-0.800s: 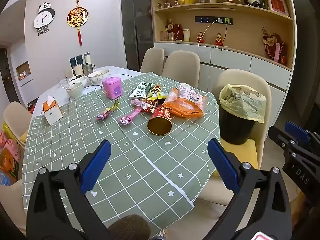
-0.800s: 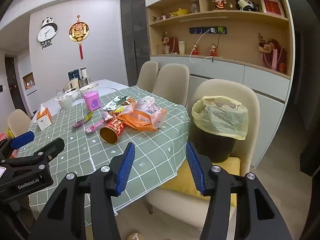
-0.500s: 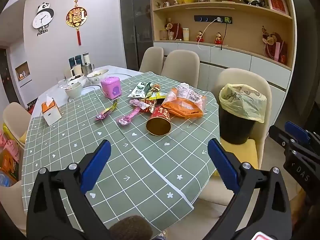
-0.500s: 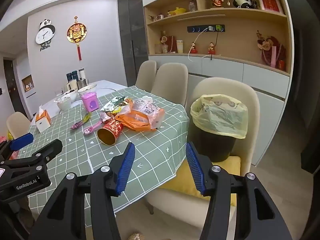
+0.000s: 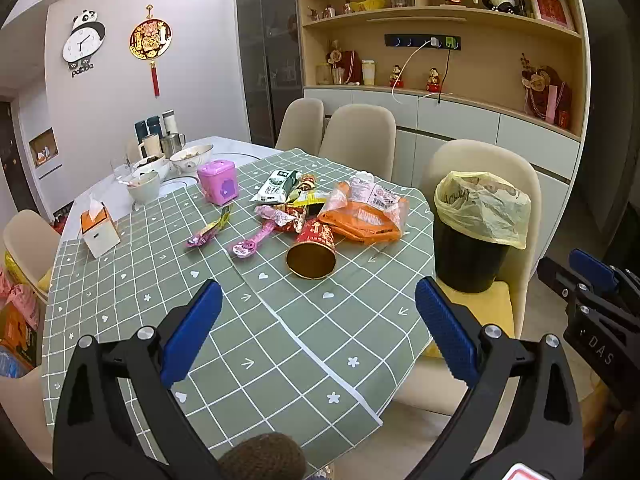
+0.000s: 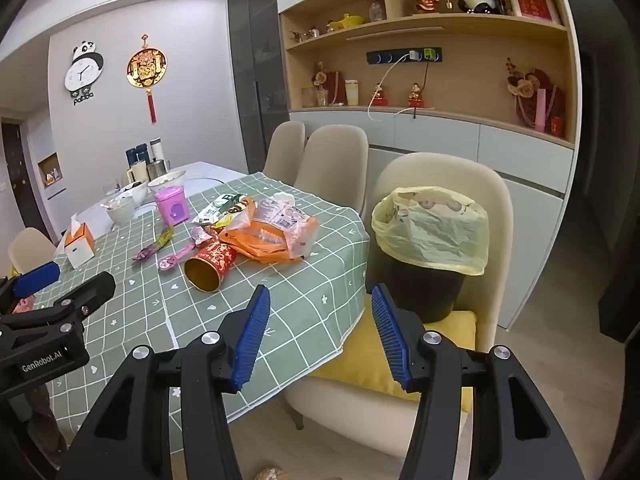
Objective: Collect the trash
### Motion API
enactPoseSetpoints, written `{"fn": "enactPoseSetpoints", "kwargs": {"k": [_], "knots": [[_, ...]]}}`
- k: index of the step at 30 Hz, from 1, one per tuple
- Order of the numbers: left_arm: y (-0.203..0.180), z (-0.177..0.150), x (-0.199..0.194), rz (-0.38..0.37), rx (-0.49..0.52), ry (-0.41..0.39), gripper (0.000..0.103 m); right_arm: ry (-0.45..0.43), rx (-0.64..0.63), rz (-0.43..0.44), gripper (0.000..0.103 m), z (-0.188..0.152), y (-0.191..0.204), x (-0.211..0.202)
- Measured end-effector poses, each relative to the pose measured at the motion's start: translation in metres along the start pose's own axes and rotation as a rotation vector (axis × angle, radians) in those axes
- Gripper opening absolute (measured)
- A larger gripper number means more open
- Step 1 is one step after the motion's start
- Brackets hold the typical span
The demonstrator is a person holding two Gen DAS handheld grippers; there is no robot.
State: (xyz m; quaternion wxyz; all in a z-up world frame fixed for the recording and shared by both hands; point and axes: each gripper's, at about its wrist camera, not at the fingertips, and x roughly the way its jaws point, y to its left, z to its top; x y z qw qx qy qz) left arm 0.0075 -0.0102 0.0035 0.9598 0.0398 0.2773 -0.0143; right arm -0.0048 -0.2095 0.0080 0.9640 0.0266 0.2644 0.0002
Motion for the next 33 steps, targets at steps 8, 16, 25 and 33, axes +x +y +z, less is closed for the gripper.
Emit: {"fn": "enactPoseSetpoints", "kwargs": {"k": [8, 16, 25, 33], "knots": [[-0.001, 0.002, -0.002, -0.002, 0.007, -0.013, 0.093, -0.012, -0.004, -0.005, 0.050, 0.001, 0.000, -0.001], [0.001, 0.003, -0.003, 0.002, 0.004, -0.013, 0.093, -0.015, 0.003, -0.004, 0.050, 0.000, 0.000, -0.001], [0.007, 0.001, -0.001, 0.008, -0.010, -0.014, 0.093, -0.018, -0.009, 0.003, 0.050, 0.003, 0.005, 0.002], [0.008, 0.000, -0.001, 0.006, -0.011, -0.011, 0.093, -0.016, -0.008, 0.004, 0.050, 0.002, 0.007, 0.003]]}}
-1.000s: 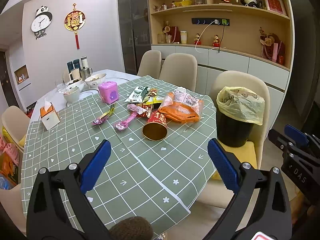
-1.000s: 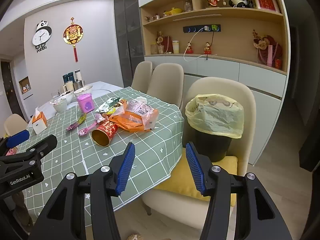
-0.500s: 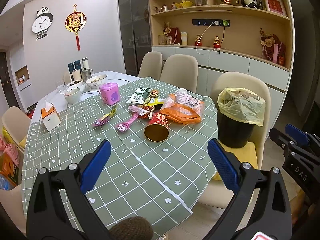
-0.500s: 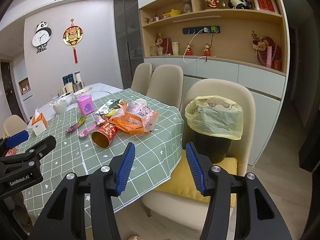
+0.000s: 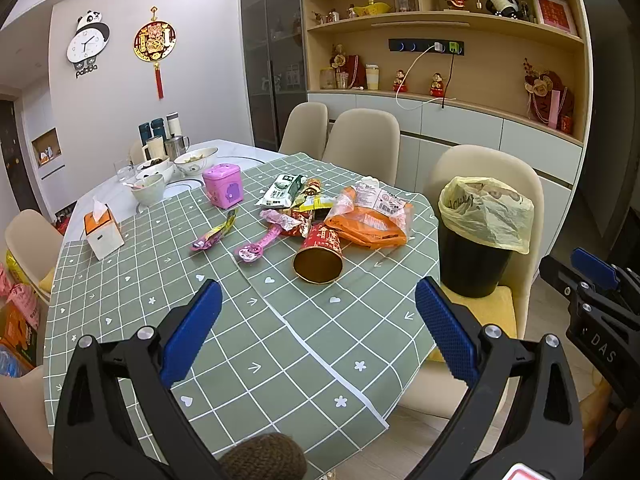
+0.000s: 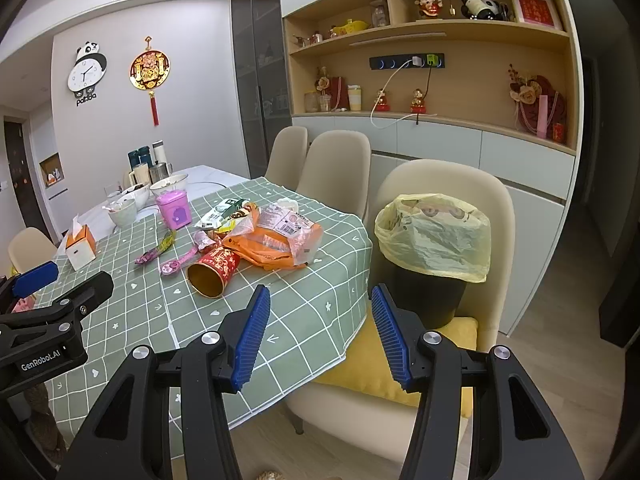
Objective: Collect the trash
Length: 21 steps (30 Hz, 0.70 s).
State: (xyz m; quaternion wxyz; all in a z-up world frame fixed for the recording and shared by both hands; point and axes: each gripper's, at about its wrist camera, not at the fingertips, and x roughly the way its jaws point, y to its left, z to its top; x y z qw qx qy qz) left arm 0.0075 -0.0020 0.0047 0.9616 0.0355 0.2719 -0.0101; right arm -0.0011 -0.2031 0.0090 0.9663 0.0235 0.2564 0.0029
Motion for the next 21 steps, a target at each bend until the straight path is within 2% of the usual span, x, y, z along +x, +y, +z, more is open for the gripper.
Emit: {"fn": "enactPoseSetpoints", "kwargs": {"k": [21], "knots": [[0.0013, -0.0016, 0.0050, -0.012, 0.002, 0.007, 0.093, 0.008, 0.001, -0.005, 0.050, -0.0023, -0.0022, 0.0010]]}}
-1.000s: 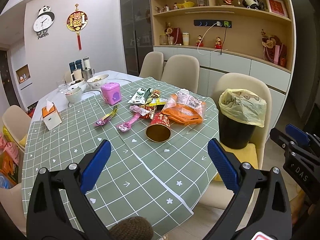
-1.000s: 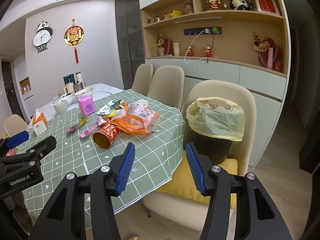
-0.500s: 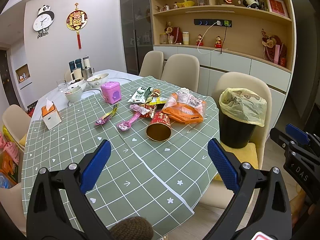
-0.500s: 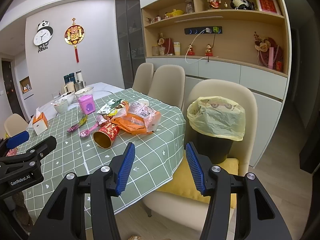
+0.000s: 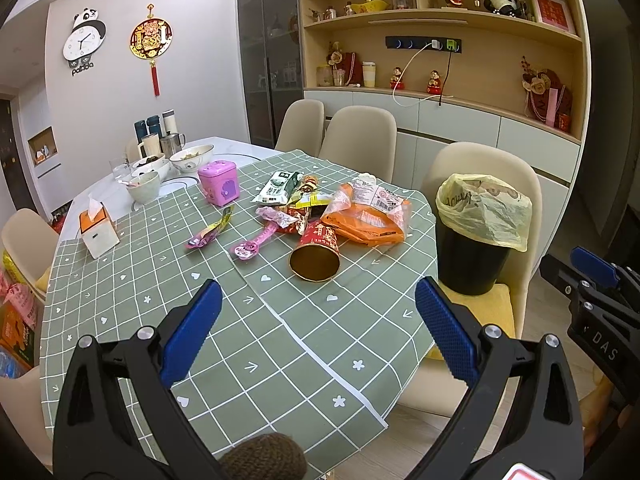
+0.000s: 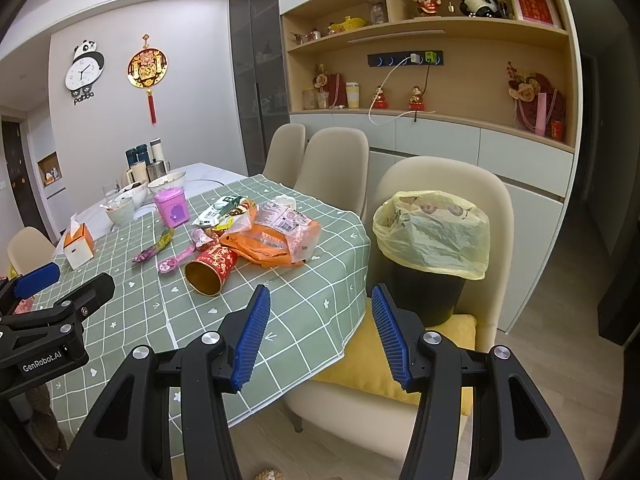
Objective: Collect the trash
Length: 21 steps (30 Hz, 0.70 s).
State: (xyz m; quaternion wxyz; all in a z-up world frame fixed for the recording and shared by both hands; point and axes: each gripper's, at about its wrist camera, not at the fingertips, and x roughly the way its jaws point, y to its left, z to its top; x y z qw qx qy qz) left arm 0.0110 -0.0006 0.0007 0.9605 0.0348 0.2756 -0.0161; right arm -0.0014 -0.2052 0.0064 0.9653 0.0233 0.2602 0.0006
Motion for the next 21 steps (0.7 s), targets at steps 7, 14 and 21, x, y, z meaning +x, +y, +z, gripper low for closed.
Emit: {"fn": "enactPoseSetpoints", "kwargs": {"k": [7, 14, 21], "knots": [[-0.001, -0.001, 0.001, 0.000, -0.003, 0.003, 0.093, 0.006, 0.001, -0.005, 0.050, 0.000, -0.002, 0.003], [0.000, 0.001, 0.011, -0.003, -0.008, 0.017, 0.093, 0.020, -0.005, -0.012, 0.050, 0.003, 0.000, 0.011], [0.011, 0.002, 0.030, 0.006, -0.027, 0.047, 0.093, 0.044, -0.009, -0.021, 0.050, 0.005, 0.000, 0.026]]}}
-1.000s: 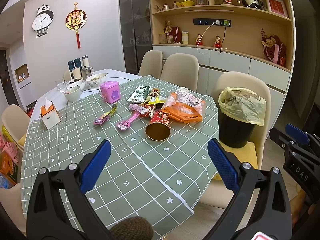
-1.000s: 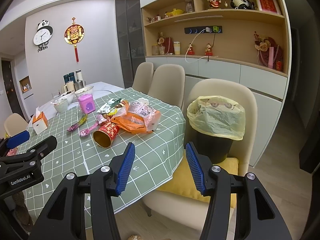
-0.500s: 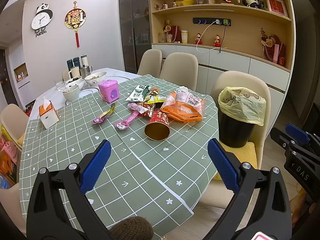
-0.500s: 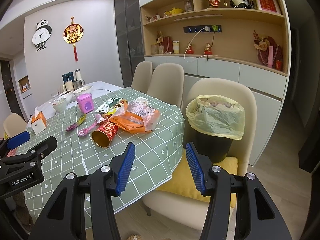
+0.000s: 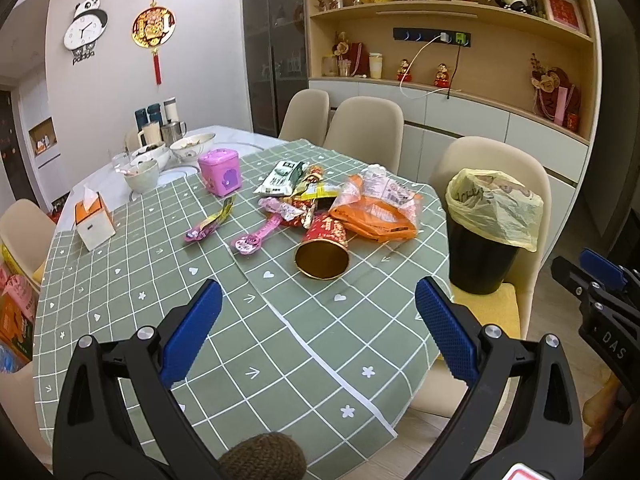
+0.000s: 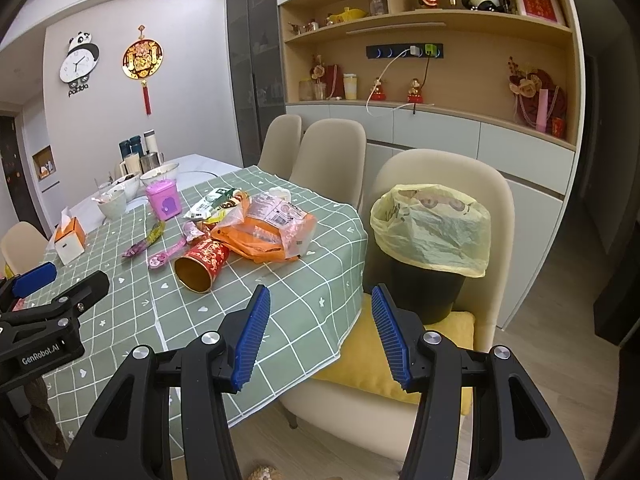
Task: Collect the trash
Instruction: 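Close the left gripper on the pink chip bag while the right approaches the red cup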
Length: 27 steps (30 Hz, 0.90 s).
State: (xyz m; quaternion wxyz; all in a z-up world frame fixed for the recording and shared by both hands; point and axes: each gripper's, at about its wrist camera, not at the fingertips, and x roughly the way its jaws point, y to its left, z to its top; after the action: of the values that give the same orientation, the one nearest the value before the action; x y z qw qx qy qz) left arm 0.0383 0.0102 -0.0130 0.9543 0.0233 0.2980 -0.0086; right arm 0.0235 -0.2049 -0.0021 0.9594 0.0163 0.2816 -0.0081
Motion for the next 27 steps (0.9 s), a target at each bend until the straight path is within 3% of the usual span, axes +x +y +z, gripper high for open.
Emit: {"fn": "enactPoseSetpoints", "kwargs": {"k": [9, 17, 21, 24, 27], "knots": [[0.035, 0.006, 0.047, -0.010, -0.037, 0.061, 0.093, 0.042, -0.005, 0.021, 0.050, 0.010, 0.011, 0.039], [0.101, 0.024, 0.110, -0.060, -0.054, 0.098, 0.093, 0.089, -0.012, 0.038, 0.050, 0.026, 0.028, 0.083], [0.132, 0.033, 0.147, -0.062, -0.013, 0.107, 0.094, 0.115, -0.026, 0.040, 0.050, 0.032, 0.041, 0.105], [0.154, 0.039, 0.183, -0.045, 0.041, 0.159, 0.094, 0.152, -0.035, 0.045, 0.050, 0.035, 0.052, 0.125], [0.176, 0.045, 0.206, -0.048, 0.013, 0.198, 0.094, 0.177, -0.055, 0.049, 0.050, 0.036, 0.067, 0.141]]}}
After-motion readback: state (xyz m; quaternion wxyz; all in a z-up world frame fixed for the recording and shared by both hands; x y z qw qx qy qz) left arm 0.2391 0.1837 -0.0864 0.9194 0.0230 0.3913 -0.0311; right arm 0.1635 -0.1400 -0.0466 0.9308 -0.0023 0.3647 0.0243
